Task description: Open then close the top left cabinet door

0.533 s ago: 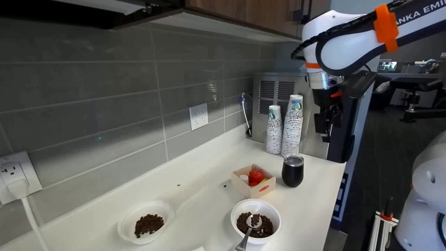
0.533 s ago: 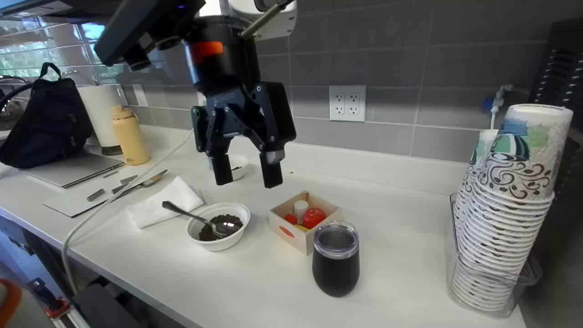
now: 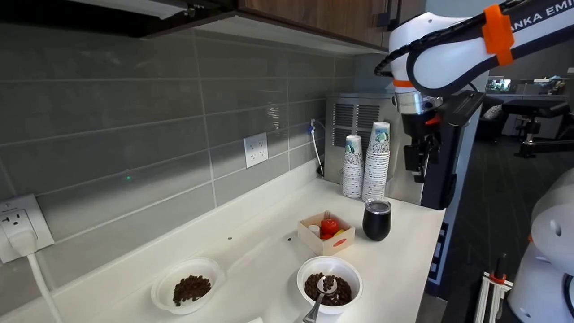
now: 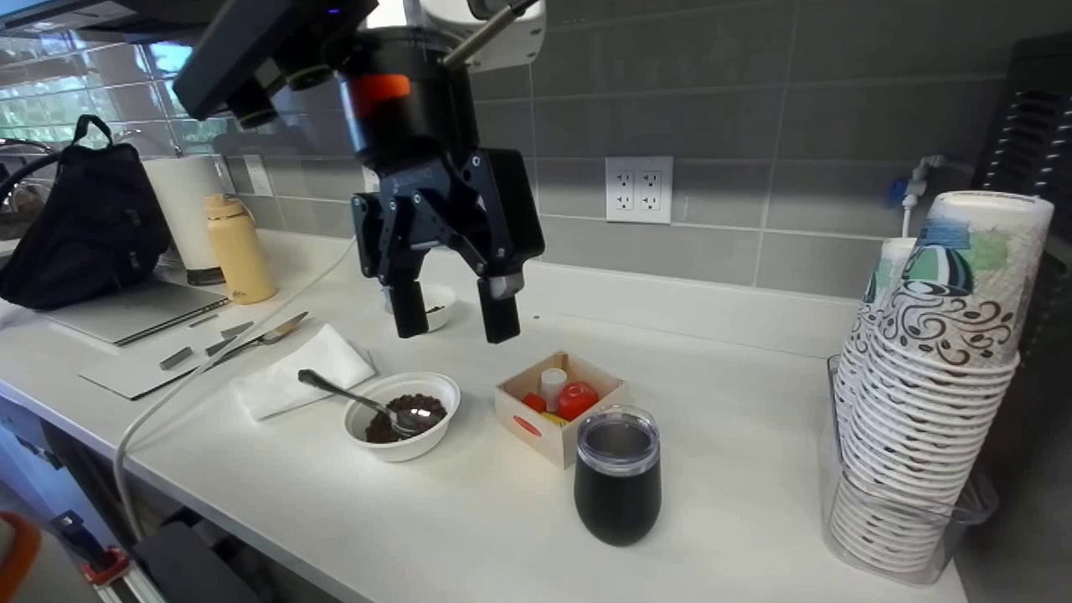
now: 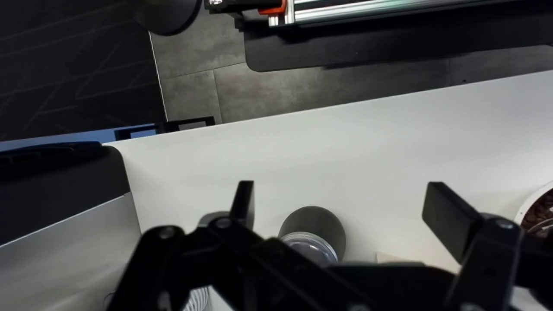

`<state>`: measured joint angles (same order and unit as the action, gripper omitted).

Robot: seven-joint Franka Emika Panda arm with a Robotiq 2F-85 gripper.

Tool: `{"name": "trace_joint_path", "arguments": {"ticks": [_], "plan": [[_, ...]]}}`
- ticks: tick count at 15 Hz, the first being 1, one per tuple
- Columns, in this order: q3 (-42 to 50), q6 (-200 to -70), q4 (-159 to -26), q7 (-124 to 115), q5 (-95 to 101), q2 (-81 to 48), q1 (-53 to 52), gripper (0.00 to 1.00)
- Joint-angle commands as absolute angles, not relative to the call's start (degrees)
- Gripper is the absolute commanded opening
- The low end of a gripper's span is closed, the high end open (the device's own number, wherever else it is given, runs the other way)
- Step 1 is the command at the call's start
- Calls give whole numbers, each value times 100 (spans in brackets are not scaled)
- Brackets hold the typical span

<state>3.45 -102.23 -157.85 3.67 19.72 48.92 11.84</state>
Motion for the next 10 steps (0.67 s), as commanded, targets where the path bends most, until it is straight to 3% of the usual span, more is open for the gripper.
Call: {"name": "trace_joint_path", "arguments": {"ticks": [1, 10], "plan": [[534, -10219, -15758, 415, 1968, 5388, 1013, 100], [782, -10838, -14957, 678, 2117, 6528, 966, 100]]}}
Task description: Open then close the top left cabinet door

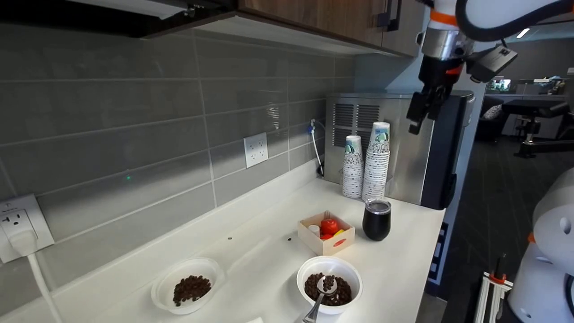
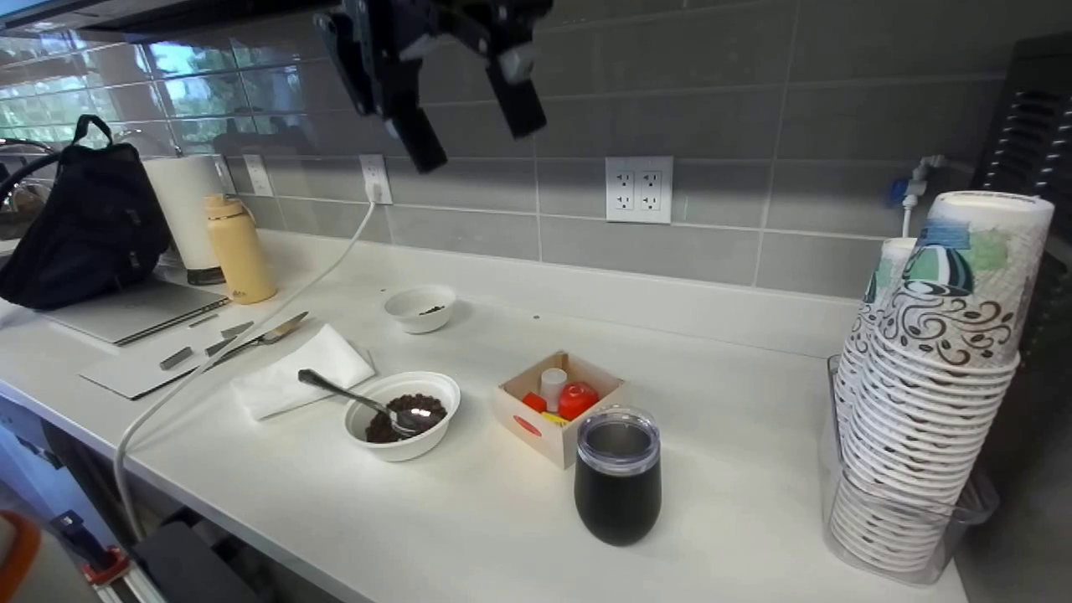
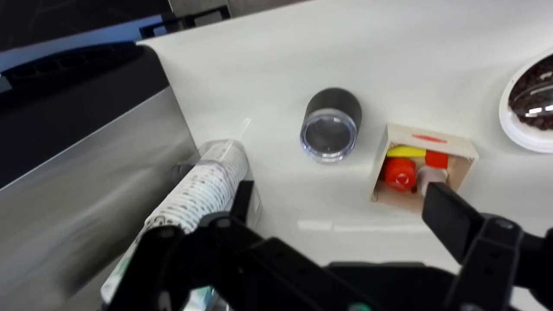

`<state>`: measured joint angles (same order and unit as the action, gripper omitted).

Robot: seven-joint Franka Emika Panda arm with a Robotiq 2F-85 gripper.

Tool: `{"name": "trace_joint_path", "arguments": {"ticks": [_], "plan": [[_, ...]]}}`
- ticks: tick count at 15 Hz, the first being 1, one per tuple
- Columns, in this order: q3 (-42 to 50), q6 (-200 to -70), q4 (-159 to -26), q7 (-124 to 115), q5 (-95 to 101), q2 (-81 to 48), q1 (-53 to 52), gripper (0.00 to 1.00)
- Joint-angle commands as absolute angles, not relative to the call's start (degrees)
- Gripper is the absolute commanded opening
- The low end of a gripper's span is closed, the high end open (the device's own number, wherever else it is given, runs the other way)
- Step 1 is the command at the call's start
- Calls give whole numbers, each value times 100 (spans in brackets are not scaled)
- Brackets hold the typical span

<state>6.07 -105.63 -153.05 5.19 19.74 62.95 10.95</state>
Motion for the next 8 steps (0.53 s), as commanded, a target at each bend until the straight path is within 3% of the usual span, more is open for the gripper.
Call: {"name": "trace_joint_path", "arguments": {"ticks": [1, 8], "plan": [[830, -11059, -14822, 732, 2143, 6524, 958, 100], [1101, -13220, -14098, 999, 2063, 6145, 900, 100]]}}
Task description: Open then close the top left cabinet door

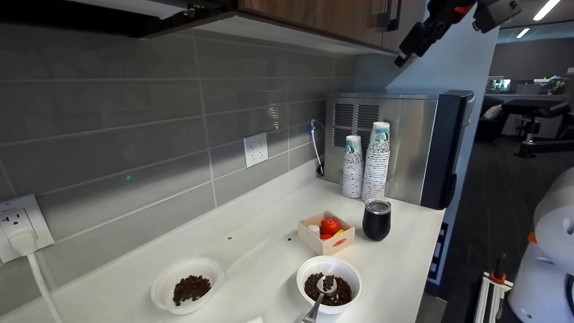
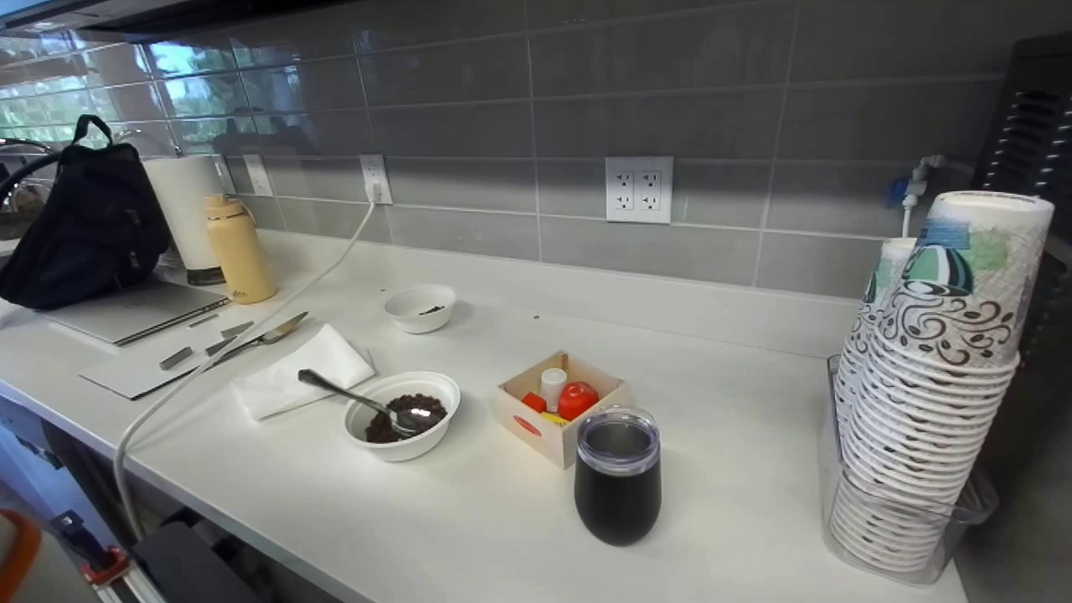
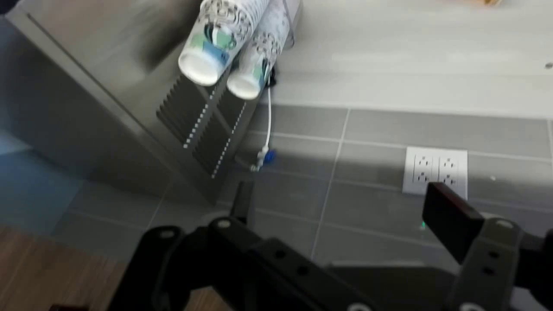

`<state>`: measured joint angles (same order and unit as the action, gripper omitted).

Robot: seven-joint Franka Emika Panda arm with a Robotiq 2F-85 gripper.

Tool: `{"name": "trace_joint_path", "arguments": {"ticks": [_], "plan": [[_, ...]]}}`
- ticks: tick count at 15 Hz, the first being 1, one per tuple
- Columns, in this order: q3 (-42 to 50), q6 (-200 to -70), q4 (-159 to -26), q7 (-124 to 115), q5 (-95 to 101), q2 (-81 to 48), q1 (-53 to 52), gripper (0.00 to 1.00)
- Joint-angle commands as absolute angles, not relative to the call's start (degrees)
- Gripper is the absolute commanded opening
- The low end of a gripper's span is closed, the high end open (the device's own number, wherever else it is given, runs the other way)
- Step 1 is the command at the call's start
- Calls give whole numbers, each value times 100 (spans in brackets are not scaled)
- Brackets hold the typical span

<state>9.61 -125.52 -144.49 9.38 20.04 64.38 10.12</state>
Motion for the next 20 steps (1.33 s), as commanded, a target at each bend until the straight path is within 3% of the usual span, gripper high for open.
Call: {"name": "trace_joint_path", "arguments": {"ticks": [1, 7, 20], "plan": [[1115, -13496, -14033, 985, 2038, 6090, 928, 100], [1169, -14722, -13678, 968, 1969, 5761, 1127, 100], [1206, -15864, -12646, 777, 1862, 4577, 1612, 100]]}}
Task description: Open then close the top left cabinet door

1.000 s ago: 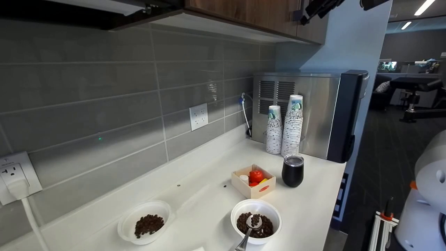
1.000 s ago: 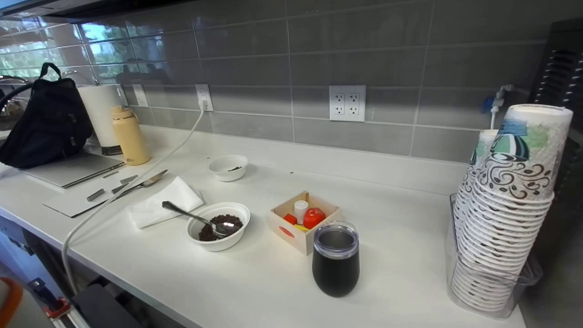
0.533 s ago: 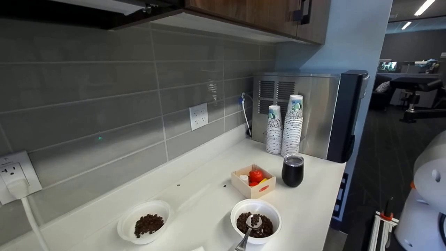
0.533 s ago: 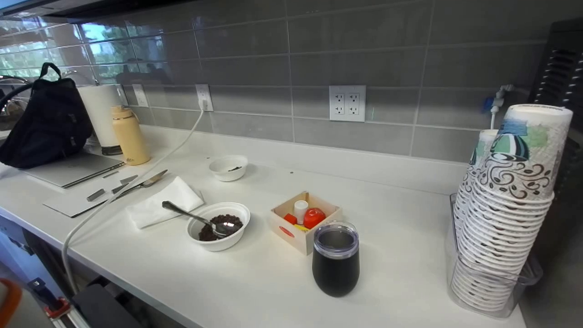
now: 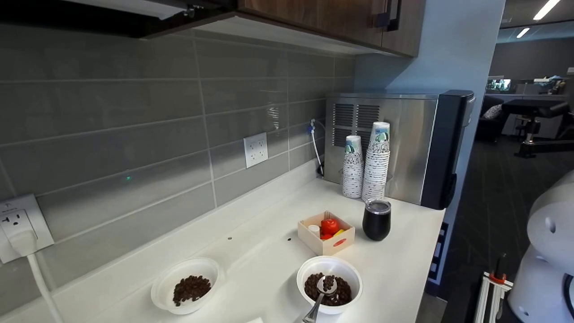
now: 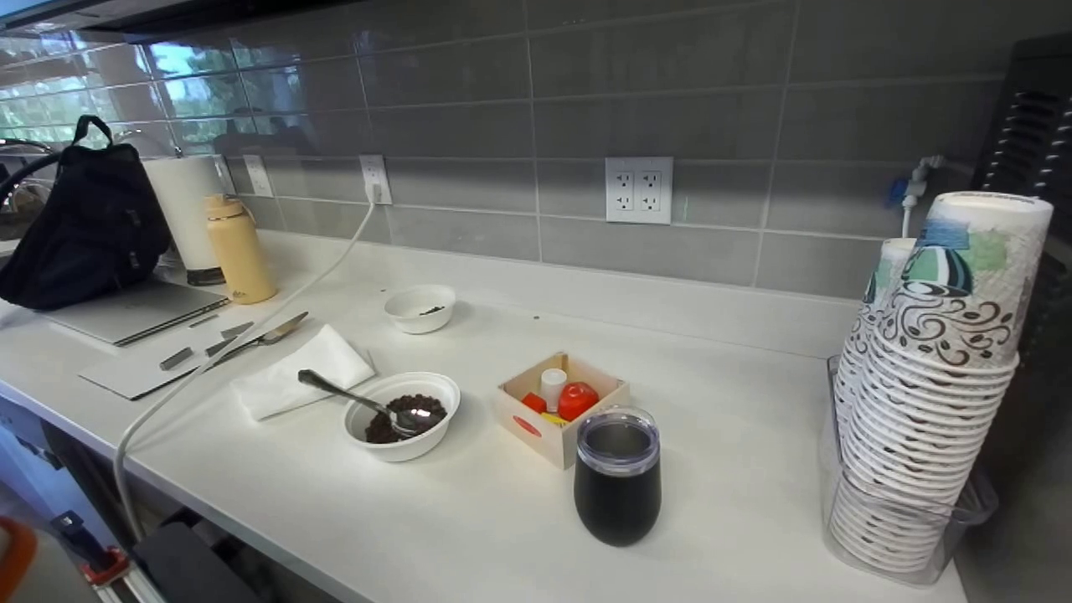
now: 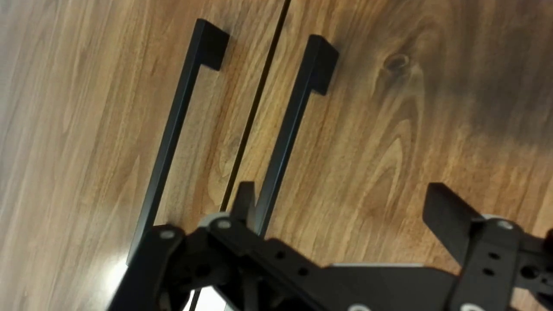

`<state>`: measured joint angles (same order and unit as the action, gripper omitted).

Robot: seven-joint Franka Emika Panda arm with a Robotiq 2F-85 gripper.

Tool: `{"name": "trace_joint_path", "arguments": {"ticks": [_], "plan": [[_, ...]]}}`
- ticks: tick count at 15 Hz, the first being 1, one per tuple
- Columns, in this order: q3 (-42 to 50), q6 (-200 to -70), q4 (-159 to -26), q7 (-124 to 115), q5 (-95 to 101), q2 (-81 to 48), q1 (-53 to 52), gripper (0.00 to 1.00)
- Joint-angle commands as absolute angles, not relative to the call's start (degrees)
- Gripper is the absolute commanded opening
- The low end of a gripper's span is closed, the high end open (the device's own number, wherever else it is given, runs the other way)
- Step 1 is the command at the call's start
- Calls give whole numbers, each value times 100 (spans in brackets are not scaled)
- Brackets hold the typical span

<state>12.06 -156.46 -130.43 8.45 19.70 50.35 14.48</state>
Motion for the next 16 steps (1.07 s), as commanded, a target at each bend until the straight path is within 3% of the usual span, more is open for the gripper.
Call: {"name": "trace_joint_path", "arguments": {"ticks": [1, 16], "plan": [[1214, -15911, -12567, 750, 1856, 4474, 1662, 100], [1366, -16408, -11872, 448, 1707, 3302, 2135, 100]]}}
